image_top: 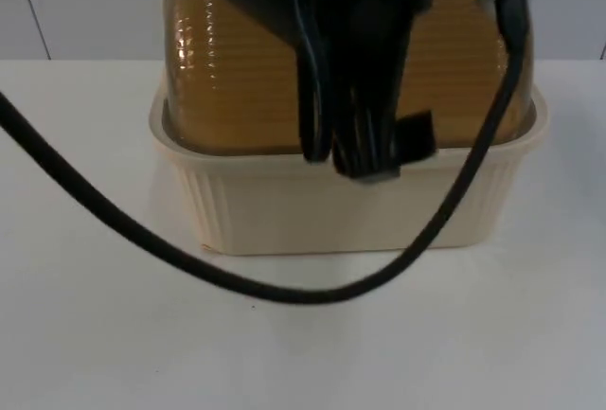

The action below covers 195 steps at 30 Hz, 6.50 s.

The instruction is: Open the box lid with the left hand, place the block into the box with the right hand, then close the box lid with the left hand.

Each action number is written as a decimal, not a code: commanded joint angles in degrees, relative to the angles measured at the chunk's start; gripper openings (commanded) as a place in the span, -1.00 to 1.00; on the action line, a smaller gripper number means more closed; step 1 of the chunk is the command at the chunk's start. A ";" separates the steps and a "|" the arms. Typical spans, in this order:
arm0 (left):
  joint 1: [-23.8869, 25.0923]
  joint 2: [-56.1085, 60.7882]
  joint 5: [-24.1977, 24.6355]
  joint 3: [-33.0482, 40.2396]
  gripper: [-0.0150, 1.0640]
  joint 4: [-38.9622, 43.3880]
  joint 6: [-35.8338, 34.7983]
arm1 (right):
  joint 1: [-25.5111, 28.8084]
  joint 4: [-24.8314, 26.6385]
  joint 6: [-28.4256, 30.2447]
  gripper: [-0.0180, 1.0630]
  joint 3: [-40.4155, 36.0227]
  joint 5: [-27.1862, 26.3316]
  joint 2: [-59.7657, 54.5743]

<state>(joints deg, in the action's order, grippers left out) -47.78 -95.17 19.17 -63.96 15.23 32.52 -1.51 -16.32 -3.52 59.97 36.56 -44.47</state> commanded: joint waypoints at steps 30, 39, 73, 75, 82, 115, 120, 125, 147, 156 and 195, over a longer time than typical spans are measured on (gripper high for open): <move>-0.15 -3.75 -12.56 12.16 0.15 2.12 -0.48 | 0.35 -0.51 0.33 0.91 0.43 -1.72 0.03; -0.15 -3.75 -13.09 12.16 -0.98 2.12 -0.48 | 0.35 -0.14 0.33 0.91 0.43 -1.49 0.03; 1.93 -8.83 4.75 -1.57 -0.98 19.06 -16.76 | 0.35 -0.01 0.10 0.91 0.43 -1.25 0.03; 1.93 -8.83 5.35 -1.57 -0.98 16.61 -13.13 | 0.35 -0.01 0.10 0.91 0.43 -1.25 0.03; 1.82 -8.83 5.24 -1.57 -0.98 14.52 -9.79 | 0.35 -0.01 0.10 0.91 0.43 -1.25 0.03; 1.03 -10.59 4.50 -1.57 -0.98 31.37 -29.45 | 0.35 0.20 -0.11 0.91 0.43 -0.19 0.03; 1.00 -10.59 5.02 -1.57 -0.98 34.11 -33.03 | 0.35 0.20 -0.11 0.91 0.43 -0.19 0.03; 1.00 -10.51 6.22 -1.57 -0.98 41.95 -37.37 | 0.35 0.20 -0.11 0.91 0.43 0.05 0.03; 3.37 -9.26 9.76 -6.91 -0.98 35.21 -18.93 | 0.35 0.20 -0.11 0.91 0.43 0.05 0.03; 7.48 -9.26 12.12 -14.15 -0.98 19.92 -5.24 | 0.14 0.20 -0.11 0.91 0.43 0.05 0.03; 10.58 1.78 22.62 -18.66 -0.98 -3.08 2.12 | 0.14 0.09 -0.11 0.91 0.43 0.05 0.03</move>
<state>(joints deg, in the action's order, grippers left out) -36.86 -97.40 41.73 -82.30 14.82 33.74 -1.51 -16.11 -3.63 59.97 36.63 -44.61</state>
